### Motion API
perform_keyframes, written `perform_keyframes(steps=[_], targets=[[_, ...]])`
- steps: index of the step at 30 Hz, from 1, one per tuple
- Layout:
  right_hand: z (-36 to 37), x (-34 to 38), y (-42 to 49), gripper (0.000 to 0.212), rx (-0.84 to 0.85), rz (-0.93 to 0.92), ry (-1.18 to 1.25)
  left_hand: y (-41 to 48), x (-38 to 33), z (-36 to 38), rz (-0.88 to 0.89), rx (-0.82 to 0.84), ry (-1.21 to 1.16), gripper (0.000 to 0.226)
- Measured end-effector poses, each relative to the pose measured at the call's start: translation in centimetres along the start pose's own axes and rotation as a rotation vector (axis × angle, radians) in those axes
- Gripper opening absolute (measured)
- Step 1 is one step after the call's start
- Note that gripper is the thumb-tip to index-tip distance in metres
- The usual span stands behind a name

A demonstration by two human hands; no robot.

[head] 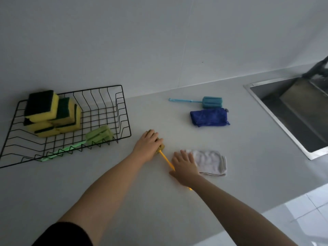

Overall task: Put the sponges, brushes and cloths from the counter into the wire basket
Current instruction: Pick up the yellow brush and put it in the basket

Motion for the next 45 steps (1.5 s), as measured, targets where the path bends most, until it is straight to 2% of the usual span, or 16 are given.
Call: perform_keyframes(steps=[2, 3, 5, 8, 18, 28, 37, 45], targets=[[-0.2, 0.0, -0.1, 0.047, -0.045, -0.001, 0.008, 0.0, 0.1, -0.7, 0.0, -0.084, 0.048, 0.032], [-0.3, -0.1, -0.1, 0.043, -0.065, 0.006, 0.025, -0.1, 0.1, -0.9, -0.004, -0.059, 0.035, 0.03], [-0.8, -0.4, -0.1, 0.035, -0.115, 0.027, 0.067, -0.2, 0.3, -0.9, -0.015, 0.006, 0.02, 0.033], [-1.9, -0.9, -0.1, 0.027, -0.199, 0.056, 0.123, -0.3, 1.0, -2.4, -0.014, -0.062, 0.039, 0.037], [-9.8, 0.8, 1.4, 0.025, -0.423, 0.096, 0.179, -2.2, 5.8, -9.3, -0.095, -0.242, 0.088, 0.045], [-16.4, 9.3, 4.9, 0.026, -0.547, -0.098, 0.115, -9.3, 14.9, -11.5, -0.331, -0.335, 0.071, 0.044], [-16.7, 17.7, 9.4, 0.026, -0.496, -0.275, 0.085, -16.4, 22.0, -8.3, -0.532, -0.242, 0.002, 0.047], [-14.1, 22.3, 13.8, 0.03, -0.333, -0.302, -0.036, -18.1, 25.6, -3.8, -0.634, -0.134, -0.077, 0.026]])
Point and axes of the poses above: each hand's wrist, its own y-axis towards the middle knuckle, its own z-axis out of the palm, x = y × z, the point moved 5 cm from there along y, towards the middle knuckle, and after that the axes turned 2 degrees about z, right-handed, at the moved point
